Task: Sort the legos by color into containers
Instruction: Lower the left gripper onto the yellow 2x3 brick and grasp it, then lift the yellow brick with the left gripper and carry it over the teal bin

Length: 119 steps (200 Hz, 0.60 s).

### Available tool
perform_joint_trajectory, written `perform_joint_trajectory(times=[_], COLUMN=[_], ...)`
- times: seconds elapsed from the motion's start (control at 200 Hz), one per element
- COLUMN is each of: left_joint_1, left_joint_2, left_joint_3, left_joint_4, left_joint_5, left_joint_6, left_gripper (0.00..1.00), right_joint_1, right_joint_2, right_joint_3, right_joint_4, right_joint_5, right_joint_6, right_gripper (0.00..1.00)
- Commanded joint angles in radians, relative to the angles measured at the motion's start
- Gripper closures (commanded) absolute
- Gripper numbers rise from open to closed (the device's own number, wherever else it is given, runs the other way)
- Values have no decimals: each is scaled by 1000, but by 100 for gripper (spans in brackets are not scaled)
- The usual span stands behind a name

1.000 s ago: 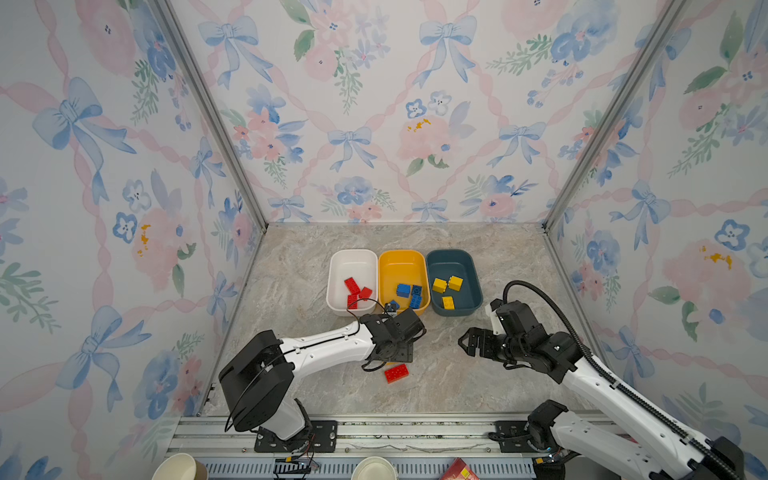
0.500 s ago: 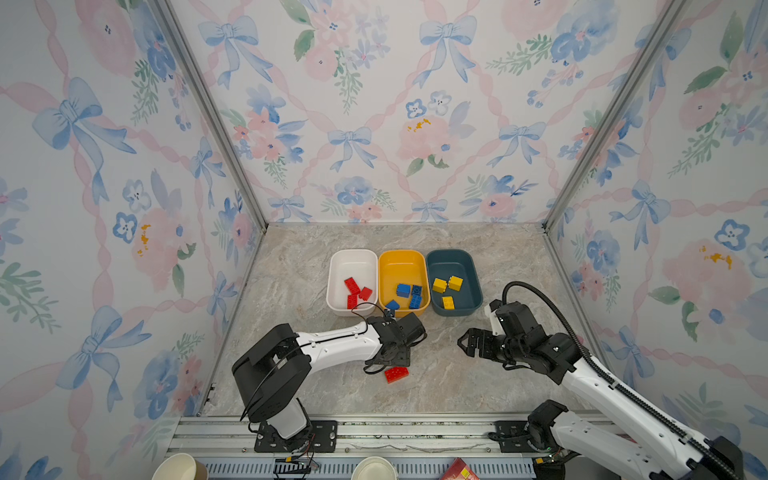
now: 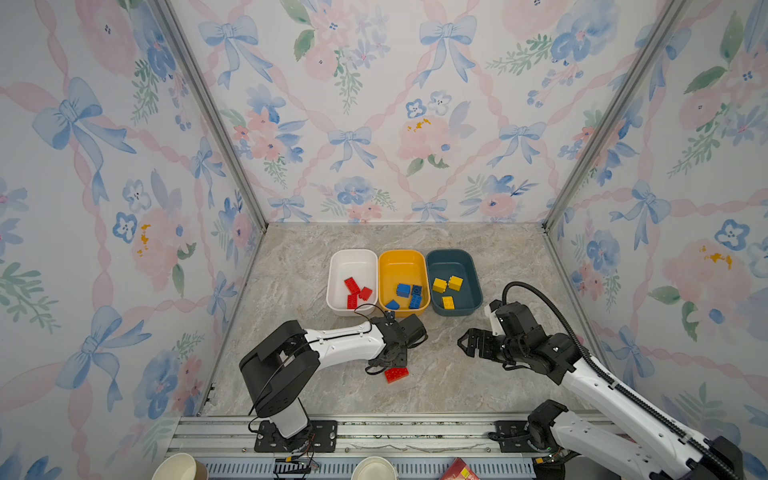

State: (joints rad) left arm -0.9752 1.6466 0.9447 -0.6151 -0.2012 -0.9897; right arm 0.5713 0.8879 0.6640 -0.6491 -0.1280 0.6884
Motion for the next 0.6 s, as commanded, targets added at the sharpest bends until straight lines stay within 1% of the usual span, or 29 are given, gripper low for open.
perform_joint_trajectory(times=[0.0, 0.07, 0.19, 0.39, 0.475, 0.59], left_joint_1=[-3, -3, -3, -4, -3, 1], left_joint_2=[10, 4, -13, -77, -89, -72], left_joint_3=[16, 17, 18, 67, 116, 197], left_joint_4=[-2, -2, -4, 12, 17, 29], left_joint_5=[-10, -9, -20, -78, -101, -117], left_joint_6=[-3, -6, -10, -12, 6, 45], left_gripper=[51, 56, 60, 61, 62, 63], right_joint_1=[1, -1, 0, -3, -9, -16], right_joint_2=[-11, -15, -24, -52, -61, -83], right_joint_3=[-3, -1, -4, -26, -29, -36], right_joint_4=[-4, -9, -15, -25, -32, -40], right_joint_5=[-6, -5, -1, 5, 6, 11], right_joint_6=[-10, -9, -10, 2, 2, 8], right_gripper=[3, 3, 3, 3, 3, 3])
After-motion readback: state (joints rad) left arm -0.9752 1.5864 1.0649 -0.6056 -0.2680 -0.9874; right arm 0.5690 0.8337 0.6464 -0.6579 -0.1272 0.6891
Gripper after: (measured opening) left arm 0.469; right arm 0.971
